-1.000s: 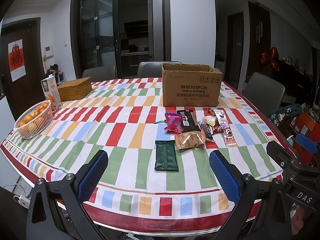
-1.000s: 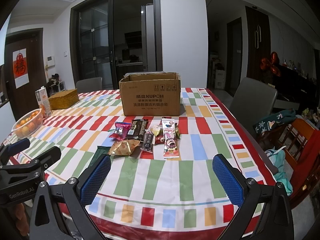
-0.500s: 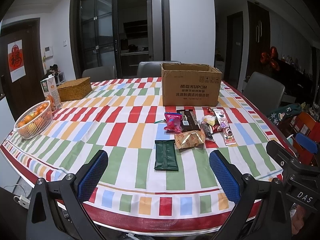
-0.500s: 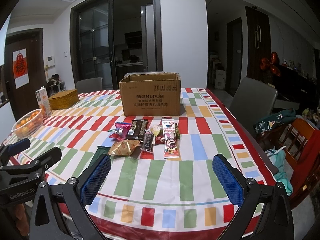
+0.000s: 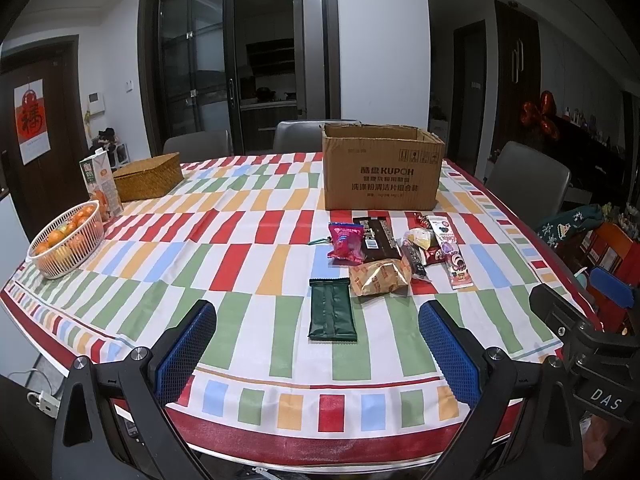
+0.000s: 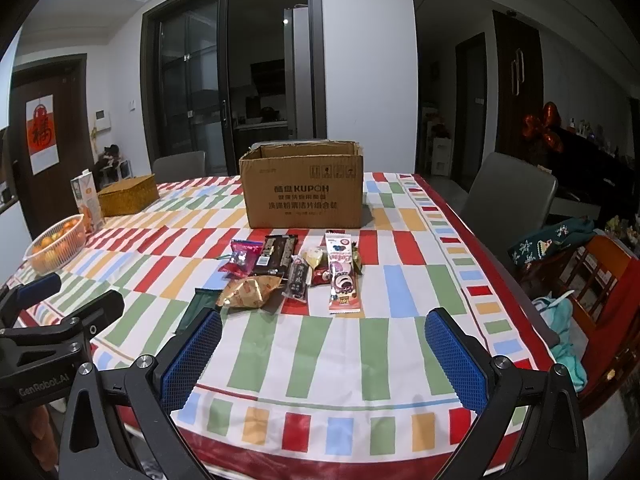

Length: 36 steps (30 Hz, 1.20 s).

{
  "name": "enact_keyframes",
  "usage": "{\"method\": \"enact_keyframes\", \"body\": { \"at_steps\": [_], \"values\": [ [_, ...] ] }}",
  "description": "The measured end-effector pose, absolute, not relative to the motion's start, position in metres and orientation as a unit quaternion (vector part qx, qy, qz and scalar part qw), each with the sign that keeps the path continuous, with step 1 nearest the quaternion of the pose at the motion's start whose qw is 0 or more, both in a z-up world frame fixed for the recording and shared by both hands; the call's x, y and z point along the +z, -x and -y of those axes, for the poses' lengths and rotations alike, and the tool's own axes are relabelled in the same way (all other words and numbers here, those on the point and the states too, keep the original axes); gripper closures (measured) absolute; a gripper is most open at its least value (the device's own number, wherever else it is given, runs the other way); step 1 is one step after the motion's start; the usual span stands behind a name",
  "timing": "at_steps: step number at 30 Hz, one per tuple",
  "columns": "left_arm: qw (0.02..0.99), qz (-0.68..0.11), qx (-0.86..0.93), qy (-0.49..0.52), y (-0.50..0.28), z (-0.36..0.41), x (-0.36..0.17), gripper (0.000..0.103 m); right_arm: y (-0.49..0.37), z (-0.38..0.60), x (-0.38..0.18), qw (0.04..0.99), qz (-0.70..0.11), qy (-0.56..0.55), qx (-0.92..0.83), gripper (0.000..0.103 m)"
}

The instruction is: Organize snacks

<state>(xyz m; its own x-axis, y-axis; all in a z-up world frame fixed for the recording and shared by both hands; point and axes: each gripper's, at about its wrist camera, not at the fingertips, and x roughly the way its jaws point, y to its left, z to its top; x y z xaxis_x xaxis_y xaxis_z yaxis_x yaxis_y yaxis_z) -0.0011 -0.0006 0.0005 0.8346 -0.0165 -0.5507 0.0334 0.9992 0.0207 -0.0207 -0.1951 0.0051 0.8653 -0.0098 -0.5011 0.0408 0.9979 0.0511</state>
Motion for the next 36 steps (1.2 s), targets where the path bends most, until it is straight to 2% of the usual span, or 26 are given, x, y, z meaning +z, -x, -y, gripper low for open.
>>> {"method": "enact_keyframes", "body": {
  "at_steps": [12,21,28,36],
  "values": [
    [0.952,-0.307,-0.003,-0.011,-0.017,-0.006,-0.018,0.001,-0.001,0.187,-0.012,0.961,-0.275,-0.024,0.003,0.0],
    [0.946,-0.324,-0.008,-0.017,-0.042,-0.009,-0.035,0.017,-0.043,0.173,-0.024,0.956,-0.291,-0.017,0.035,0.001],
    [0.935,-0.352,-0.022,-0.017,-0.066,-0.007,-0.055,0.028,-0.079,0.167,-0.041,0.941,-0.328,-0.038,0.069,0.017],
    [0.922,-0.385,-0.042,-0.023,-0.093,0.002,-0.081,0.031,-0.114,0.163,-0.068,0.918,-0.378,-0.07,0.101,0.027]
  ]
}}
